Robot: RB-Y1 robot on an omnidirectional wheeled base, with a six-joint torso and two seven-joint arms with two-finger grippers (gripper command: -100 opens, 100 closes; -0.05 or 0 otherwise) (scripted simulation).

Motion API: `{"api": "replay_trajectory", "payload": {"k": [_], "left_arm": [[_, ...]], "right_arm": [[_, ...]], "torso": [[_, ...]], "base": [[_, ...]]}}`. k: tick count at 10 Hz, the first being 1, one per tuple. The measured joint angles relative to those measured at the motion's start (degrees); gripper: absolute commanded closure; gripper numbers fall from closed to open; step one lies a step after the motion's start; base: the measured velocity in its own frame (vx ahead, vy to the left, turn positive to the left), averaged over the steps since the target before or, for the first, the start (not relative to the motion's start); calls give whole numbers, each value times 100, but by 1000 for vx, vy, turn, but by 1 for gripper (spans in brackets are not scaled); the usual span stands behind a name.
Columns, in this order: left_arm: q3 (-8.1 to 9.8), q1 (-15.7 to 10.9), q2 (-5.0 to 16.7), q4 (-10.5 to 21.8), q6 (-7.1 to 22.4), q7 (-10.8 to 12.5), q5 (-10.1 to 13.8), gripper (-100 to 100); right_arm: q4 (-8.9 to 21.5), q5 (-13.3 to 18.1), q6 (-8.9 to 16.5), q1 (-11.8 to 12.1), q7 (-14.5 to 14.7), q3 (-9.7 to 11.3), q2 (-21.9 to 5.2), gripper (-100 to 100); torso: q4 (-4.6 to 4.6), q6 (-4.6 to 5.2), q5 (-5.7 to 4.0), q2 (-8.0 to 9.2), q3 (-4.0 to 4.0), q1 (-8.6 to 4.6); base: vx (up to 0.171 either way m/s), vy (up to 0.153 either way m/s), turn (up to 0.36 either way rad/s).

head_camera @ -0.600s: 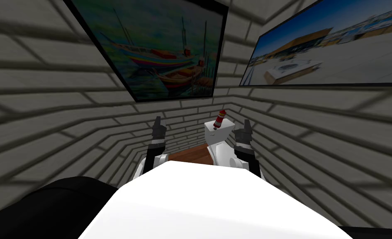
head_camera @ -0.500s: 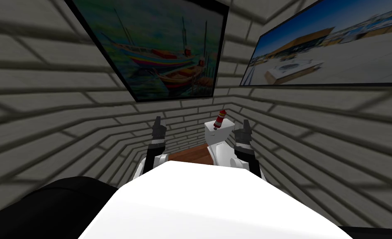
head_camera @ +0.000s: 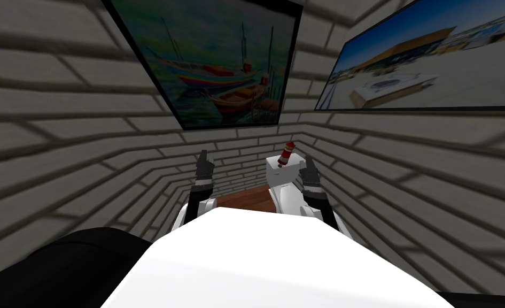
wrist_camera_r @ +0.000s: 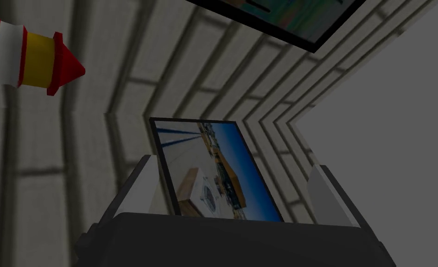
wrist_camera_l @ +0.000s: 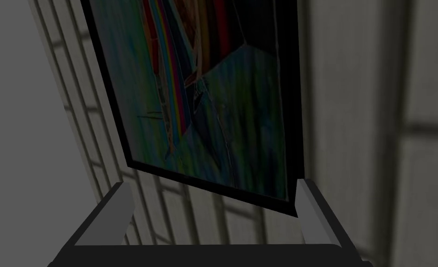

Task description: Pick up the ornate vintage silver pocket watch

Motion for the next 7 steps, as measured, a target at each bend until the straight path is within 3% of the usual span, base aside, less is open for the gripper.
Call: {"api": "replay_trajectory", "payload": {"k": [7], "left_arm": [[0, 0, 0, 0, 0, 0, 0, 0]], "right_arm": [[640, 702, -489, -198, 214, -19, -1068, -100]], "torso": [[1, 0, 0, 2, 1, -1]], "base": [[-43, 11, 113]]}}
